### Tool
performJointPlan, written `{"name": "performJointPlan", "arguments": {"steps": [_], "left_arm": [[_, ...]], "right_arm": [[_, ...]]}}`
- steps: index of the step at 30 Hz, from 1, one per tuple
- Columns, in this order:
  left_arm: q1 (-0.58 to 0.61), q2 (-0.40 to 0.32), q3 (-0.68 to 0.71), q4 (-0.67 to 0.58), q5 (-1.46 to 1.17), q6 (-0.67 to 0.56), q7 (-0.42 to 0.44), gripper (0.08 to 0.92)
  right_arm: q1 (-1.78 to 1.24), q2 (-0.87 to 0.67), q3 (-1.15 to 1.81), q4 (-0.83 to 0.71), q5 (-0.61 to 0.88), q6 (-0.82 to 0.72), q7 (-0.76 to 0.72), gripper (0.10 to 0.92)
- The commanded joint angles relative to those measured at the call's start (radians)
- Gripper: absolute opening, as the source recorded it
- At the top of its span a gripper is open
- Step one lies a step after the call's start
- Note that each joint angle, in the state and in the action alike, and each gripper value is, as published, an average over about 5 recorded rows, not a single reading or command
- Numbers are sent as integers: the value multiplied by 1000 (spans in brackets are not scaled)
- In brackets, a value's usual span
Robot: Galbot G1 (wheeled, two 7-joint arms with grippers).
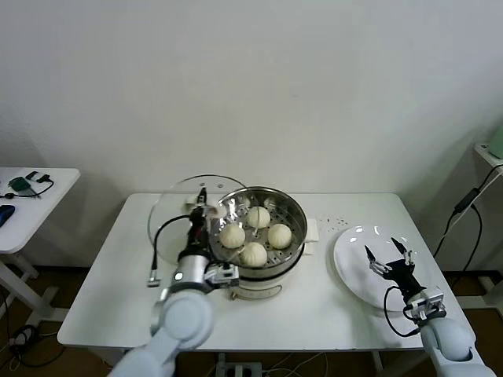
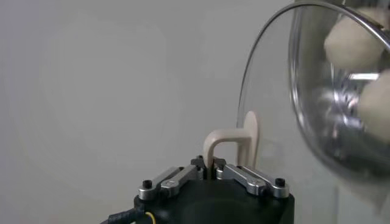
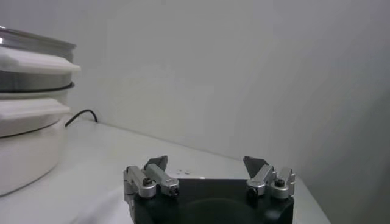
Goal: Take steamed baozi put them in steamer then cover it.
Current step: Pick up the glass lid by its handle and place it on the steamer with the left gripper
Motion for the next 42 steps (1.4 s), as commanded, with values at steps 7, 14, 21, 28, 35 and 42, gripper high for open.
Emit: {"name": "performJointPlan", "arguments": {"steps": [7,14,21,28,35,42], "left_arm": [[-119,-359,126,255,136,54,27,150],[-104,-367,105,294,123,54,14,150],[-107,-357,86,323,119,54,8,150],[-112,-344,80,335,122,54,15,150],[-133,-325,81,344,125,54,22,150],[-122,-323,84,348,126,54,22,150]], "right_arm": [[-6,5,28,-11,-16,9,-4,823],[-6,10,30,-15,-28,13,-8,823],[-4,11,30,-19,-34,16,-11,823],[-8,4,33,-19,-36,19,-16,823],[-12,-4,42,-20,-35,21,-20,823],[-11,-1,43,-23,-37,23,-23,823]]}}
